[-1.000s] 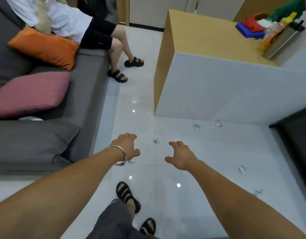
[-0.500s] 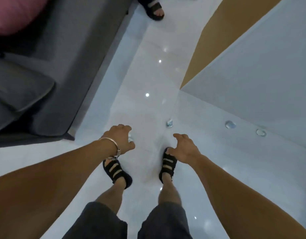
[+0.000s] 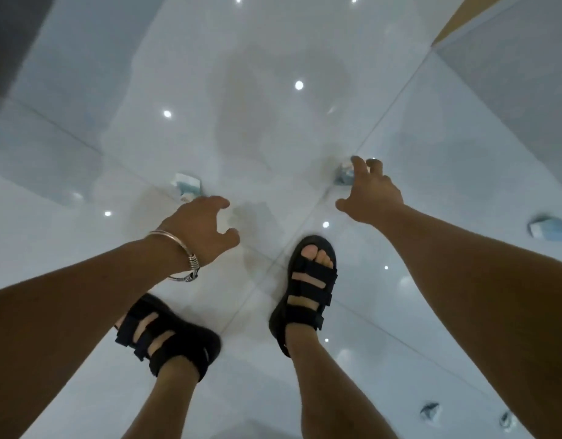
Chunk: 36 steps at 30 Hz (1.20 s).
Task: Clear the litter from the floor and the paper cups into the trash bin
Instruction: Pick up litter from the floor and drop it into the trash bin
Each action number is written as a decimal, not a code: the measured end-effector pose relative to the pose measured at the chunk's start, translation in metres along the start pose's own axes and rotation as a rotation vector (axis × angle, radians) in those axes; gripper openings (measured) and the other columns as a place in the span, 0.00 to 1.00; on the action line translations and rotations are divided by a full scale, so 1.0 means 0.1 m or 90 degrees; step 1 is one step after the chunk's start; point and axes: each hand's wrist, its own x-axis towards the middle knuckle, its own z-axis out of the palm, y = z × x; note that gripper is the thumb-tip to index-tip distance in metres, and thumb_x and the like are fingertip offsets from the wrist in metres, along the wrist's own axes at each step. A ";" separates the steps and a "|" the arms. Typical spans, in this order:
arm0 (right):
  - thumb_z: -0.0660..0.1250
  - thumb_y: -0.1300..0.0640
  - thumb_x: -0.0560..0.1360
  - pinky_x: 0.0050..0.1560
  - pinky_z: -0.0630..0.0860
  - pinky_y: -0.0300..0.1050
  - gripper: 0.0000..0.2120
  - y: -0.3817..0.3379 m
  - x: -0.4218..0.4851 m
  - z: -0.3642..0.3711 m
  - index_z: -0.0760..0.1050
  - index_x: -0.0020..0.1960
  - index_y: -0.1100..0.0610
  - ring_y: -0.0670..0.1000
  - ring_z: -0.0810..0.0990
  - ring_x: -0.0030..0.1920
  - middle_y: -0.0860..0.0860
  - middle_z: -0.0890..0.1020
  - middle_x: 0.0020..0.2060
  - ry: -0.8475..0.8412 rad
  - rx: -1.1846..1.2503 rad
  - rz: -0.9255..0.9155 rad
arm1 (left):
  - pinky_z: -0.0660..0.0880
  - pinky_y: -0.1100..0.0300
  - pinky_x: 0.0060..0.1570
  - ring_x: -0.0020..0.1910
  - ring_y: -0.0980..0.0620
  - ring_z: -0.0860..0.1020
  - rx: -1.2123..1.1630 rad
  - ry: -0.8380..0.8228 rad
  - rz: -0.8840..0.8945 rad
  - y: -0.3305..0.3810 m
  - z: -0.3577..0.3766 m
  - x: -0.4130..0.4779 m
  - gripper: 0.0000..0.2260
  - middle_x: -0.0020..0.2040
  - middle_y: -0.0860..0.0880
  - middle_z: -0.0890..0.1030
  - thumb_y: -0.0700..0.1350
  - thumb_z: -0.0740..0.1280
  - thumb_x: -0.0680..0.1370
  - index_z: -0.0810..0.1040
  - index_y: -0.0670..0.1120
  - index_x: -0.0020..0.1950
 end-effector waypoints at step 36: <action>0.66 0.47 0.76 0.45 0.72 0.48 0.32 -2.50 0.15 1.19 0.55 0.75 0.46 0.58 0.72 0.58 0.54 0.64 0.66 0.122 -0.244 -0.409 | 0.65 0.63 0.31 0.38 0.56 0.74 -0.345 0.118 -0.272 -2.29 0.65 -0.63 0.13 0.43 0.52 0.78 0.46 0.71 0.70 0.72 0.52 0.52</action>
